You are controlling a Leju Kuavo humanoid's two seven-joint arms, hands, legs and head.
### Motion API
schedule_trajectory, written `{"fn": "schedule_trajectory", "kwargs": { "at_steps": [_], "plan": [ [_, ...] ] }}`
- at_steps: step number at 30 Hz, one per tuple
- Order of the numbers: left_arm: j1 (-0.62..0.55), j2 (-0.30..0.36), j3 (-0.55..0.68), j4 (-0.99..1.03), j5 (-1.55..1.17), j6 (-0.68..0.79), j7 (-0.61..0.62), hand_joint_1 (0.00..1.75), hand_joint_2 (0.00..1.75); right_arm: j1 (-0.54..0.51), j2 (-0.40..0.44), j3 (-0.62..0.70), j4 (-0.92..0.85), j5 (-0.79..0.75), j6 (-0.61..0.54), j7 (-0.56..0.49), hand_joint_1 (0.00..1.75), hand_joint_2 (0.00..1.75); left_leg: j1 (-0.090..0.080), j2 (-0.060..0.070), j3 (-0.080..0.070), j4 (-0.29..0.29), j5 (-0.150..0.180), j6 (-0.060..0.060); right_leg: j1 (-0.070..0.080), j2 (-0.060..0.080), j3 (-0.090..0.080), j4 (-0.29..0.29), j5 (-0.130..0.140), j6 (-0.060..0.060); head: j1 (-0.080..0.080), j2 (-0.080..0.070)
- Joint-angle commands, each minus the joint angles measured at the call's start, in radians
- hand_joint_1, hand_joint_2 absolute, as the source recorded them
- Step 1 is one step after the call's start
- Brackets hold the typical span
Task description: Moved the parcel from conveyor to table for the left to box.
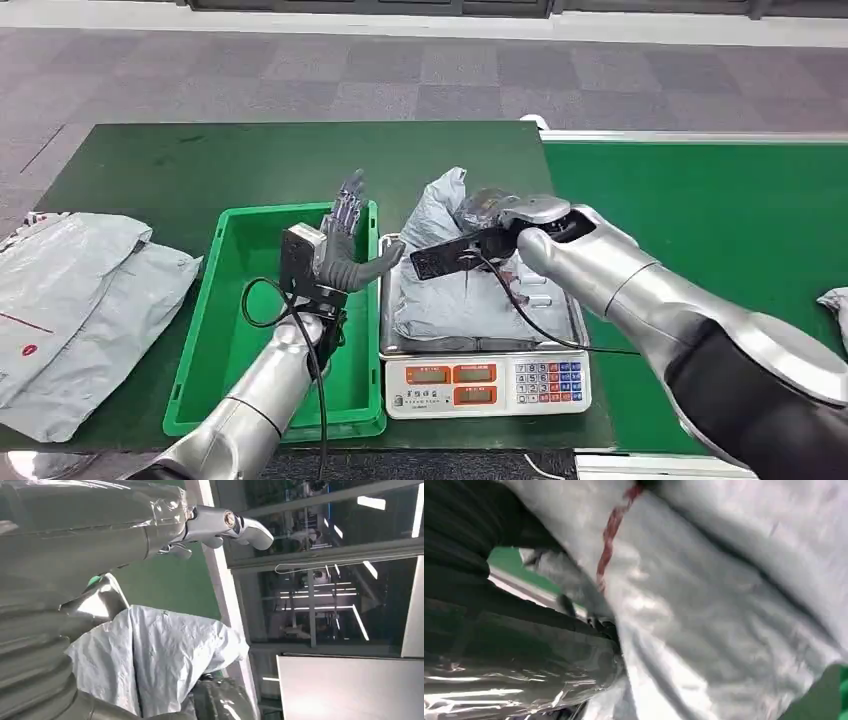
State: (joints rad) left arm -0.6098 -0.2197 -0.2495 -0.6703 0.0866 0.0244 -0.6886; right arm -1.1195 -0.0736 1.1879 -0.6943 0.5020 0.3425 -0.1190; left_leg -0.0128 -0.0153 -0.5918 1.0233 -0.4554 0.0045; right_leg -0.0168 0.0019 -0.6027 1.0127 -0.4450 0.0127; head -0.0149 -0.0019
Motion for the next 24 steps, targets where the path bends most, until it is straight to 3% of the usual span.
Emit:
{"fn": "schedule_trajectory", "kwargs": {
  "at_steps": [1,3,9,24],
  "plan": [
    [-0.005,0.024,0.013,0.007,-0.013,0.003,0.003,0.0,1.75,0.035,-0.084,-0.192,-0.168,0.015,-0.354,0.004,0.0,1.75,0.002,0.001,0.0,-0.001,0.0,-0.003,0.002,0.0,0.001,-0.002,0.001,-0.002,0.0,0.0],
    [-0.005,0.018,0.009,0.018,-0.012,-0.002,-0.007,0.0,1.75,0.139,-0.141,-0.38,-0.371,0.103,-0.47,0.014,0.0,1.75,0.002,0.0,0.001,-0.001,0.0,-0.002,0.002,-0.001,0.002,-0.003,0.001,-0.001,0.0,0.0],
    [-0.046,0.002,-0.017,0.074,-0.012,-0.016,-0.01,0.0,1.75,0.299,-0.141,-0.663,-0.573,0.148,-0.613,-0.092,0.0,1.75,0.002,-0.003,-0.001,0.0,0.0,-0.001,0.002,-0.003,0.0,-0.001,0.0,-0.001,0.0,0.0],
    [-0.054,0.001,-0.024,0.084,-0.011,-0.019,-0.01,0.0,1.75,0.306,-0.123,-0.696,-0.58,0.139,-0.637,-0.117,0.0,1.75,0.0,0.004,-0.001,0.0,0.0,-0.001,0.0,0.002,-0.002,0.0,0.002,-0.001,0.0,0.0]
  ]
}}
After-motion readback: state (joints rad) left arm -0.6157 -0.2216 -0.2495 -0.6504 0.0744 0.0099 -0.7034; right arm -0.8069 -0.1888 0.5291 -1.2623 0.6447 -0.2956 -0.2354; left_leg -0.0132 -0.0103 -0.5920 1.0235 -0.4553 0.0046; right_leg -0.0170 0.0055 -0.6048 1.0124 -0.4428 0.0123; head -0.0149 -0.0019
